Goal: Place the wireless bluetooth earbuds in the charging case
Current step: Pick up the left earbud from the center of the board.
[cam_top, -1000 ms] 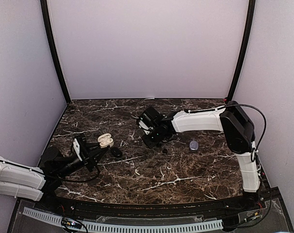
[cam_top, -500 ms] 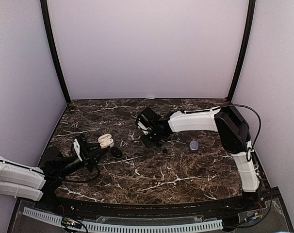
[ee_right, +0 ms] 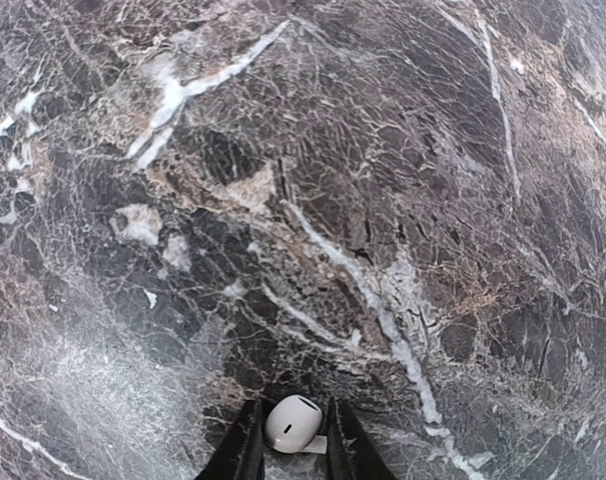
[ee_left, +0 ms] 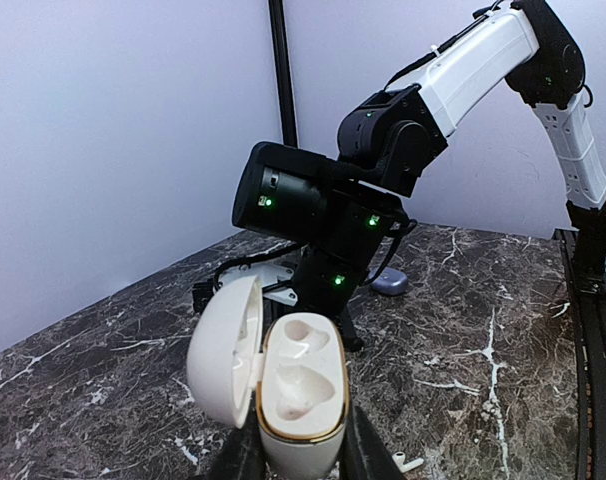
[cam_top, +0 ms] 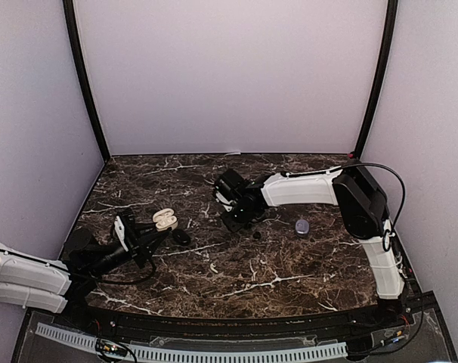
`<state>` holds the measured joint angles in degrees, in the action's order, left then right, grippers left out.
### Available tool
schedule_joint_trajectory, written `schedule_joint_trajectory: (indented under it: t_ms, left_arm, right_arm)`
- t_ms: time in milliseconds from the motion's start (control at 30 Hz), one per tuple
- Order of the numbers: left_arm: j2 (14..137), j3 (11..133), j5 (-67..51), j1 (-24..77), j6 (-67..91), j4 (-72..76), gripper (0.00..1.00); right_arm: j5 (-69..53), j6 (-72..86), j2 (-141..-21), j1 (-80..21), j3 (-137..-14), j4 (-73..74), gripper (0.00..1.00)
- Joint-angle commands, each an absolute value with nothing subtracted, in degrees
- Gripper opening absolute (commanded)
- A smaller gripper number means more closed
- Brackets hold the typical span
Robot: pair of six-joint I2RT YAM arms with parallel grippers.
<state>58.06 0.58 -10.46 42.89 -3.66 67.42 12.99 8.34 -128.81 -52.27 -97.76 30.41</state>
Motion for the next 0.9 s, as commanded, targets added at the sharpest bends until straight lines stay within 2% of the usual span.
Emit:
schedule_joint_trajectory:
  t_ms: [0, 167, 400, 867]
  left_arm:
    - [57.8, -1.6, -11.0, 42.5, -3.6, 68.6, 0.19]
    - [58.2, -1.4, -11.2, 42.5, -3.7, 68.6, 0.2]
    - [58.6, -1.2, -12.1, 42.5, -4.3, 68.6, 0.19]
    - [61.5, 0.1, -16.1, 42.5, -5.8, 67.9, 0.19]
  right_arm:
    - [11.9, 9.2, -129.8, -51.8, -99.4, 30.8, 0.18]
    - [10.9, 9.5, -128.9, -51.8, -99.3, 30.6, 0.13]
    - [7.8, 10.7, -125.0, -51.8, -97.2, 28.7, 0.13]
    - [-1.8, 17.9, -109.1, -52.0, -83.4, 19.6, 0.12]
